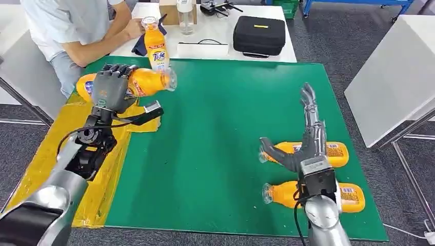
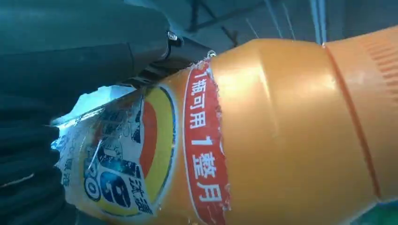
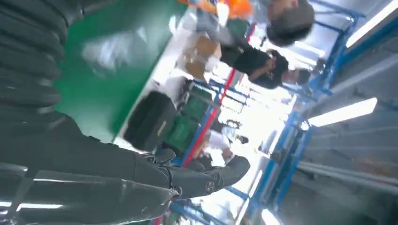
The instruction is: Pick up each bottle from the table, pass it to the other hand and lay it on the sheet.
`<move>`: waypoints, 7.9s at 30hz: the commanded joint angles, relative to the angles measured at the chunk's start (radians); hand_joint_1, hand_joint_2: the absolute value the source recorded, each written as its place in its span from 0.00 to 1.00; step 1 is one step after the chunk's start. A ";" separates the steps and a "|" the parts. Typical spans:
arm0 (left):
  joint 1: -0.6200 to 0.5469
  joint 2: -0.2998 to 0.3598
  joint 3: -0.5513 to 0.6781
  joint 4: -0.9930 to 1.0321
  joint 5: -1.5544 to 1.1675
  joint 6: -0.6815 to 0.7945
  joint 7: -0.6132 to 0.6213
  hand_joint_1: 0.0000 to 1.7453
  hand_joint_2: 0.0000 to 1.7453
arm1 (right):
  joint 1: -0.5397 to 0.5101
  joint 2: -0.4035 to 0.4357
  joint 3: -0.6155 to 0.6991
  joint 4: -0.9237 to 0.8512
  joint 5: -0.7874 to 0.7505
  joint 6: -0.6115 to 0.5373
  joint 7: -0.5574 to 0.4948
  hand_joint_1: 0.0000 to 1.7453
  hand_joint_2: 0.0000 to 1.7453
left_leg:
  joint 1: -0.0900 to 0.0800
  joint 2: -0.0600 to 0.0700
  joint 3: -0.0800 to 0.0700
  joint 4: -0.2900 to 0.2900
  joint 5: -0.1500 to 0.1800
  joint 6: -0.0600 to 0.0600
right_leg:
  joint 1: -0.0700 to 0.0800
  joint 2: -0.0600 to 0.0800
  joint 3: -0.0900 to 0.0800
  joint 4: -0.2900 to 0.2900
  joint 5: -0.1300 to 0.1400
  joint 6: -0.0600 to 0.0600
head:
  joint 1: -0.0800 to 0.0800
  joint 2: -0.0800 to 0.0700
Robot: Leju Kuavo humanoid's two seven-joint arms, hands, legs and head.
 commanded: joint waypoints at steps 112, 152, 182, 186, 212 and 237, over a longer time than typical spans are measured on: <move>0.195 -0.238 0.073 -0.376 1.315 -0.508 -0.615 0.00 1.00 | -0.430 -0.528 0.204 0.731 0.581 0.490 0.082 0.00 1.00 | -0.003 -0.003 0.002 0.001 -0.002 0.002 | -0.002 -0.003 0.005 -0.002 0.000 0.002 | 0.000 0.000; 0.231 -0.249 0.066 -0.357 1.358 -0.517 -0.611 0.00 1.00 | -0.519 -0.378 0.288 1.187 0.673 0.436 0.168 0.29 1.00 | -0.002 -0.006 0.004 0.001 -0.001 0.002 | -0.002 -0.006 0.008 -0.002 -0.001 0.002 | -0.001 0.000; 0.284 -0.257 0.099 -0.432 1.326 -0.518 -0.580 0.00 1.00 | -0.507 -0.125 -0.191 0.911 0.509 -0.090 0.181 1.00 1.00 | -0.003 -0.003 0.002 0.002 0.001 0.002 | -0.003 -0.004 0.005 0.001 0.000 0.002 | 0.000 0.000; 0.262 -0.249 0.090 -0.409 1.335 -0.518 -0.576 0.00 1.00 | -0.490 -0.071 -0.290 0.817 0.248 -0.024 0.031 1.00 1.00 | -0.002 -0.003 0.005 0.004 -0.002 0.001 | -0.001 -0.004 0.008 0.003 -0.002 0.001 | 0.000 0.000; 0.233 -0.236 -0.095 -0.430 1.365 -0.628 -0.495 0.00 1.00 | -0.583 0.057 -0.197 1.040 -0.322 0.412 -0.085 1.00 1.00 | -0.002 -0.002 0.002 0.003 0.001 0.002 | -0.002 -0.003 0.005 0.001 0.000 0.002 | 0.000 0.000; 0.080 -0.231 -0.247 -0.253 1.589 -0.800 -0.168 0.00 1.00 | -0.606 0.211 0.152 1.162 -0.204 0.343 -0.114 1.00 1.00 | -0.001 -0.004 -0.001 0.001 0.003 0.001 | -0.001 -0.004 0.001 0.001 0.002 0.001 | 0.000 0.000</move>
